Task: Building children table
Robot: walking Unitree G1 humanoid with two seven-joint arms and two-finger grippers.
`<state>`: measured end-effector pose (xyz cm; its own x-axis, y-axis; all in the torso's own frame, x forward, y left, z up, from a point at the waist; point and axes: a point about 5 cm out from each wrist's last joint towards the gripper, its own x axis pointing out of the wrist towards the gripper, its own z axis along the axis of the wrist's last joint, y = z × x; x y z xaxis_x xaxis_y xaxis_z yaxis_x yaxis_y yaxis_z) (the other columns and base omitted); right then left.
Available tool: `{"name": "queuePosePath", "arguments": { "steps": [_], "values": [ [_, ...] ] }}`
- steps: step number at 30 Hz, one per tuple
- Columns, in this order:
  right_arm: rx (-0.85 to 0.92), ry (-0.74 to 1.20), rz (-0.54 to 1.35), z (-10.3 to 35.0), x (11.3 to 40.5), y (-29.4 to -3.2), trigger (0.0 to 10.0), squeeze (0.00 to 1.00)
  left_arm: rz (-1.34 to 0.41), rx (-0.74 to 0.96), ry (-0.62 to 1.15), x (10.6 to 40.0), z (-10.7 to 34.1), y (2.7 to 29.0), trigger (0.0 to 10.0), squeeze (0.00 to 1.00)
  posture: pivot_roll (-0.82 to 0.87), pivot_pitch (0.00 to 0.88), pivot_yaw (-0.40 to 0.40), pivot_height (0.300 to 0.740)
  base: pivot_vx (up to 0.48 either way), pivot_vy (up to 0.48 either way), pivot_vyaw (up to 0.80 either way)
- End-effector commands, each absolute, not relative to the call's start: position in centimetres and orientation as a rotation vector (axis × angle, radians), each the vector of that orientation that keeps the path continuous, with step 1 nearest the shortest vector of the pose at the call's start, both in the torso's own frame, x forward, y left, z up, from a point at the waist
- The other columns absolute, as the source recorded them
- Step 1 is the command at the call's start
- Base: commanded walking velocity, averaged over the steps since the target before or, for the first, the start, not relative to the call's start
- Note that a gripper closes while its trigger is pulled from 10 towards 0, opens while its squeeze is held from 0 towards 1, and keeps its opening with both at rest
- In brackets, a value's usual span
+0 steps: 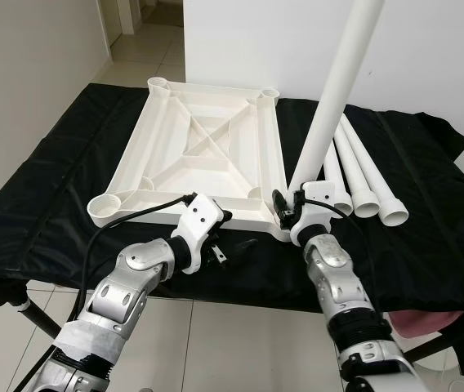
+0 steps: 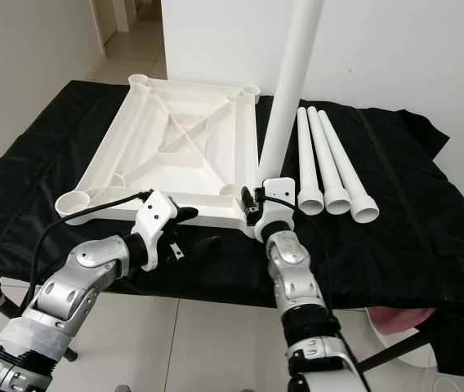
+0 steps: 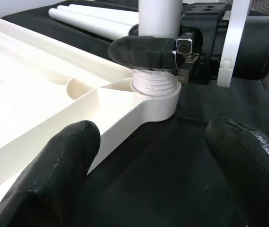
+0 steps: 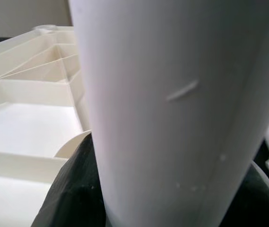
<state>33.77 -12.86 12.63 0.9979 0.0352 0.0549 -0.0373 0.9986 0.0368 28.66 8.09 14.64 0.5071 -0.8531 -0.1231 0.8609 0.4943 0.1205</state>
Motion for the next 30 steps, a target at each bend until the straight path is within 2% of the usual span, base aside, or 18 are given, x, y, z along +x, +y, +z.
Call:
{"name": "queuePosePath", "arguments": {
  "steps": [1, 5, 9, 19, 20, 21, 30],
  "values": [
    [0.037, 0.014, -0.078, 11.2, 33.3, -14.0, 10.0, 0.00, -1.021, 0.178, 0.043, 29.0, 14.7, 8.3, 10.0, 0.00, -0.01, 0.000, -0.040, 0.740, 0.000, 0.000, 0.00],
    [0.073, 0.005, -0.129, 11.1, 32.9, -12.9, 10.0, 0.00, -1.003, 0.164, 0.027, 29.2, 15.1, 8.3, 10.0, 0.00, -0.01, 0.000, -0.039, 0.740, 0.000, 0.000, 0.00],
    [0.081, -0.024, -0.065, 11.7, 32.7, -11.7, 10.0, 0.00, -0.988, 0.204, 0.032, 29.3, 15.0, 8.4, 10.0, 0.00, -0.01, 0.000, -0.039, 0.740, 0.000, 0.000, 0.00],
    [0.055, -0.050, -0.066, 12.2, 32.6, -11.4, 10.0, 0.00, -0.982, 0.214, 0.016, 29.3, 15.0, 8.5, 10.0, 0.00, -0.01, 0.000, -0.040, 0.740, 0.000, 0.000, 0.00],
    [0.061, -0.057, -0.068, 12.3, 32.5, -11.6, 10.0, 0.46, -0.989, 0.202, 0.025, 29.3, 14.9, 8.4, 10.0, 0.00, -0.01, 0.000, -0.040, 0.740, 0.000, 0.000, 0.00],
    [0.073, -0.070, -0.061, 12.4, 32.4, -11.7, 10.0, 1.00, -0.996, 0.197, 0.029, 29.3, 14.9, 8.4, 10.0, 0.00, -0.01, 0.000, -0.040, 0.740, 0.000, 0.000, 0.00],
    [0.033, -0.144, -0.013, 13.1, 31.4, -12.3, 10.0, 1.00, -0.959, 0.228, -0.013, 29.8, 15.2, 8.8, 10.0, 0.00, -0.02, 0.000, -0.037, 0.740, 0.000, 0.000, 0.00]
  ]
}}
